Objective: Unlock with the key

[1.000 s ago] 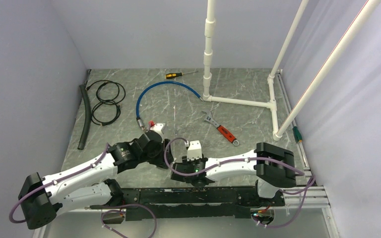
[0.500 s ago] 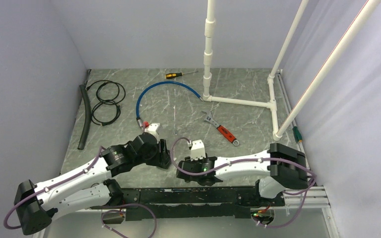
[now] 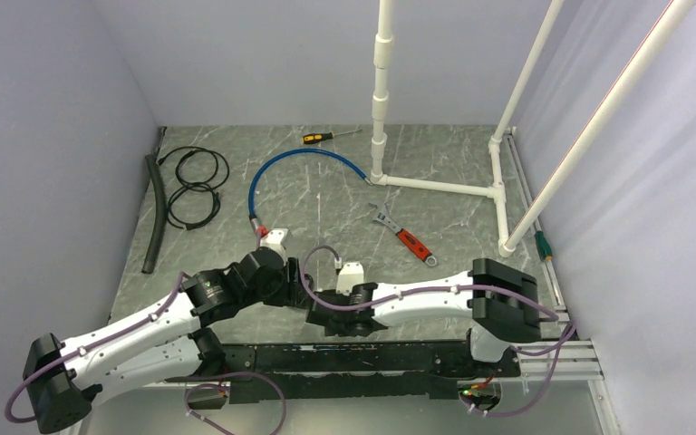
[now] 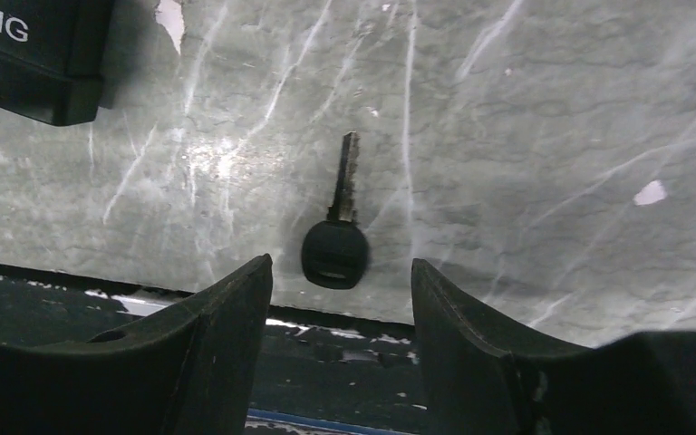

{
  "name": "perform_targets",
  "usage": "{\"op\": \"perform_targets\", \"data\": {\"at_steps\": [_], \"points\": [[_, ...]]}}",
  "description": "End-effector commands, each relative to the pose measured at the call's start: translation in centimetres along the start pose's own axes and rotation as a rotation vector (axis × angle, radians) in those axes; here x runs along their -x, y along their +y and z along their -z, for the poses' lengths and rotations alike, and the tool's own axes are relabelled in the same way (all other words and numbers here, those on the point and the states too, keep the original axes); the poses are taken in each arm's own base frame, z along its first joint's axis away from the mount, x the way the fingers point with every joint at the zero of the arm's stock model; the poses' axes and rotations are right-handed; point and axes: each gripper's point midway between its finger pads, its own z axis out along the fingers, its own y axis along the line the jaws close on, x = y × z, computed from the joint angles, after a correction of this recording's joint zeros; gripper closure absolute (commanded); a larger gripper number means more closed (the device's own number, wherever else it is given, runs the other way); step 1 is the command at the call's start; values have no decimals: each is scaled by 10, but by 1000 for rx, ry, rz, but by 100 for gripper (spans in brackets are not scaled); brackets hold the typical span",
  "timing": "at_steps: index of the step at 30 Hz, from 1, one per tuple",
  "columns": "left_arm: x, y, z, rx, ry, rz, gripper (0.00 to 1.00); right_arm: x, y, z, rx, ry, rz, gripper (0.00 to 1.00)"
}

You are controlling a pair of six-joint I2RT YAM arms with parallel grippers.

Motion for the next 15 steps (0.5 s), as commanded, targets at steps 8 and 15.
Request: {"op": "perform_targets", "data": {"at_steps": [8,15], "points": [[-1,6,4,-2,-41,29,44,-6,4,-4,-151,53,-26,50],[-6,15,10,1,-55,48,44,-6,-4,-10,-209,43,-13,56]]}}
